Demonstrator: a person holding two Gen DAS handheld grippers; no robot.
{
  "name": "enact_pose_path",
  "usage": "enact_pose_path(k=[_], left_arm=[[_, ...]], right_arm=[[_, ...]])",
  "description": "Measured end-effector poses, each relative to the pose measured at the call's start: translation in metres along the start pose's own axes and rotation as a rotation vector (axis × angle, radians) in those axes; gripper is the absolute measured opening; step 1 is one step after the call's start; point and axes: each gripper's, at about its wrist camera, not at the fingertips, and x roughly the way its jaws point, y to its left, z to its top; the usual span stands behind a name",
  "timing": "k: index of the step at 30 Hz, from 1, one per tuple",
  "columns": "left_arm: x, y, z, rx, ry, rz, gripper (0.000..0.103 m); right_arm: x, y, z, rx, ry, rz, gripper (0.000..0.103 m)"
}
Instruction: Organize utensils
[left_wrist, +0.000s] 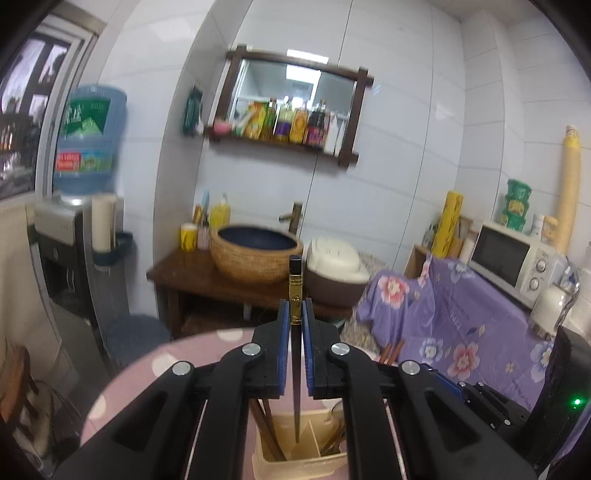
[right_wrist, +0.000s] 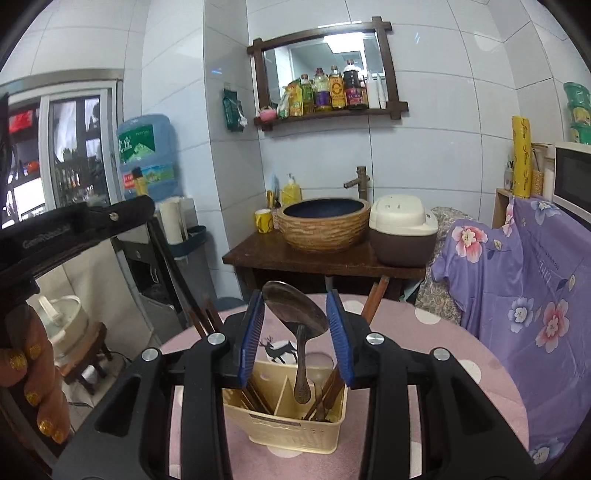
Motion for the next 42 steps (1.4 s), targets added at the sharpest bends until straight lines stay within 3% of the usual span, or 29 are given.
enact_pose_path(k=[4, 11, 18, 20, 22, 23, 24, 26, 28, 30, 33, 37, 40, 42], left_arm=[[0.024, 0.007, -0.040, -0.013, 0.076, 0.013, 0.008], [0.046, 0.015, -0.082, -0.031, 0.165, 0.010, 0.008], [0.043, 0.012, -0.086, -0.002, 0.142, 0.018, 0.008], [0.037, 0.010, -0.084, 0.016, 0.114, 0.027, 0.009], [0.027, 0.008, -0.083, 0.037, 0.091, 0.023, 0.016], [0.019, 0.008, -0.083, 0.046, 0.075, 0.015, 0.032], [0.011, 0.008, -0.084, 0.055, 0.056, 0.015, 0.055], [-0.011, 0.010, -0.091, 0.077, 0.002, 0.031, 0.076], [-0.035, 0.012, -0.103, 0.112, -0.030, 0.058, 0.084], [-0.055, 0.015, -0.119, 0.130, -0.049, 0.079, 0.098], [-0.091, 0.018, -0.154, 0.151, -0.069, 0.097, 0.098], [-0.121, 0.017, -0.199, 0.151, -0.038, 0.125, 0.098], [-0.134, 0.019, -0.226, 0.112, 0.008, 0.129, 0.098], [-0.147, 0.020, -0.242, 0.090, 0.002, 0.155, 0.098]], right_arm=[[0.024, -0.003, -0.035, -0.003, 0.056, -0.018, 0.036], [0.044, -0.006, -0.074, -0.003, 0.117, -0.037, 0.036], [0.046, -0.005, -0.086, -0.023, 0.100, -0.055, 0.036], [0.040, -0.005, -0.086, -0.027, 0.081, -0.050, 0.042], [0.029, -0.005, -0.088, -0.032, 0.065, -0.052, 0.043], [0.023, -0.005, -0.090, -0.037, 0.056, -0.056, 0.045], [0.012, -0.005, -0.093, -0.042, 0.045, -0.069, 0.052], [-0.008, -0.007, -0.100, -0.047, 0.024, -0.092, 0.062], [-0.034, -0.009, -0.113, -0.051, 0.007, -0.106, 0.068], [-0.063, -0.011, -0.130, -0.048, -0.014, -0.135, 0.082], [-0.104, -0.010, -0.161, -0.036, -0.050, -0.156, 0.095], [-0.139, -0.004, -0.204, -0.033, -0.058, -0.145, 0.097], [-0.158, 0.004, -0.235, -0.054, -0.047, -0.186, 0.097], [-0.178, 0.014, -0.252, -0.092, -0.088, -0.214, 0.097]])
